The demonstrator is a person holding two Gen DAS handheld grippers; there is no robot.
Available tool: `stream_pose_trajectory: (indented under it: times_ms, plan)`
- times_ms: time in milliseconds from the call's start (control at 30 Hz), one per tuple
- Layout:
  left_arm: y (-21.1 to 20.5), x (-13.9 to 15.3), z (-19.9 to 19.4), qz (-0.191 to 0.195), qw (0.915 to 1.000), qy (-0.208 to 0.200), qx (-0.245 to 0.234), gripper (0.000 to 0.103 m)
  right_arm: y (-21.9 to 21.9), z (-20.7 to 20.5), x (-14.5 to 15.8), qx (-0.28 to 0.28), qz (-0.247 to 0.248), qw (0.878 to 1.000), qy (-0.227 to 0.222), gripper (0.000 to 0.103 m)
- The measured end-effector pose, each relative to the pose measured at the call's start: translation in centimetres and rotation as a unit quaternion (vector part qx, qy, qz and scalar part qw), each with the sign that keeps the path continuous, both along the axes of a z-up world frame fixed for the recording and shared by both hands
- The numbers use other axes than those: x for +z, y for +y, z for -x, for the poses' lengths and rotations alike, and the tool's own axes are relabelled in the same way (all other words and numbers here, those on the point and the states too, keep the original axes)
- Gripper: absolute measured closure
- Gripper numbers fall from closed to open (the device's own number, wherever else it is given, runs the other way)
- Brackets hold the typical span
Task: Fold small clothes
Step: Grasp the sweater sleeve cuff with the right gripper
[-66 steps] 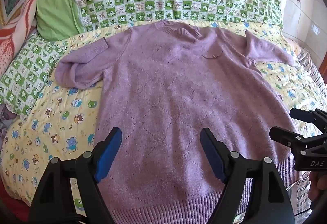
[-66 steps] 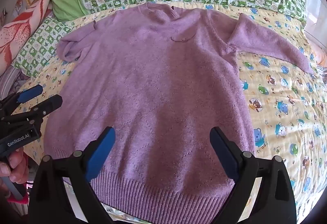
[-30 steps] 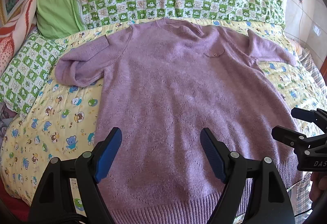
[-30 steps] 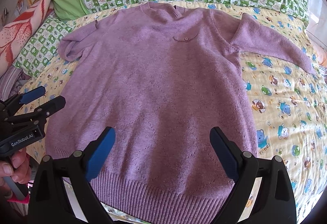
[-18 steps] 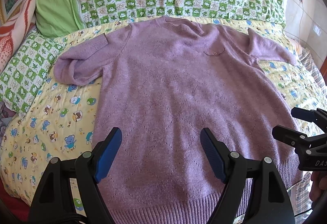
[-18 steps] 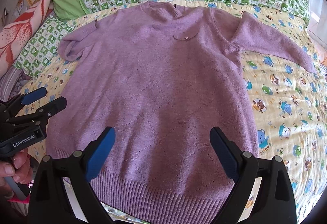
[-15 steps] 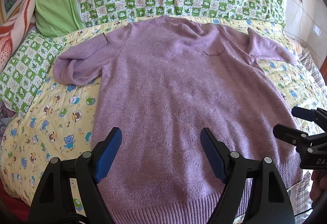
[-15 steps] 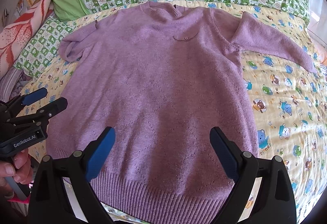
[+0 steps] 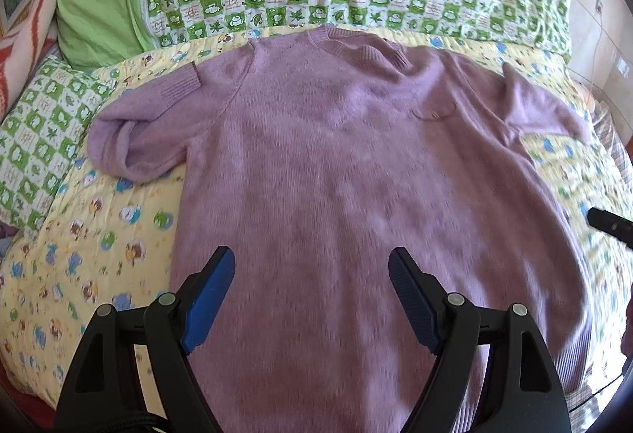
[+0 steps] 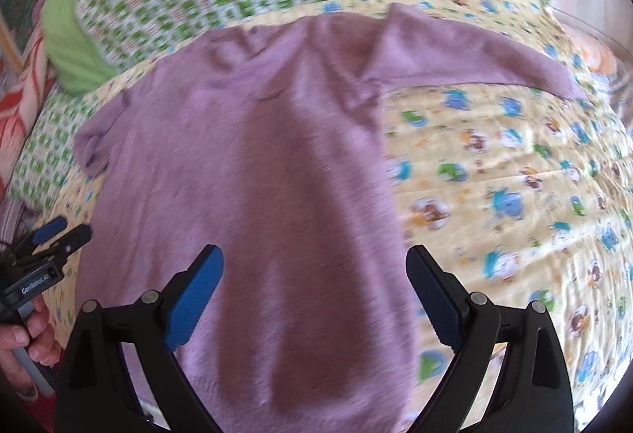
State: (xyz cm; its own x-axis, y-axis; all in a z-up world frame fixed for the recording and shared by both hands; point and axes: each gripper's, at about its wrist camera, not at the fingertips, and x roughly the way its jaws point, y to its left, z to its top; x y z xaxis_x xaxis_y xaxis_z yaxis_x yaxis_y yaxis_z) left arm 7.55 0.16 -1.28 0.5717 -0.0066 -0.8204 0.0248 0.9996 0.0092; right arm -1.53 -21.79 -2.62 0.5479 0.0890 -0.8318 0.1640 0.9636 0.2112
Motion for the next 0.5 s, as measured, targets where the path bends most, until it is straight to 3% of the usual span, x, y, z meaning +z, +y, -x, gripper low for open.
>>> stream_pose_trajectory:
  times_ms: [167,233,367,500]
  plan:
    - [-0.3,0.0,-3.9,-0.012,0.9999,0.005,0.006,0.023,-7.2,-2.4,-0.9,-0.081,-0.054,0.995,0.002,0.009]
    - [-0.6,-0.1,-5.4,-0.026,0.9996,0.010,0.006,0.023,-10.0,-3.2,-0.6,-0.113,-0.051,0.992,-0.002,0.009]
    - [-1.3,-0.1,-9.0,-0.018,0.9998,0.007,0.003,0.022,-14.8,-4.7,-0.2,-0.161,-0.043,0.986,-0.010,0.009]
    - [-1.9,-0.5,-12.8,-0.012,0.9999,0.009,0.002,0.022,-20.9,-6.5,-0.7,-0.221,-0.066,0.973,-0.018,0.009]
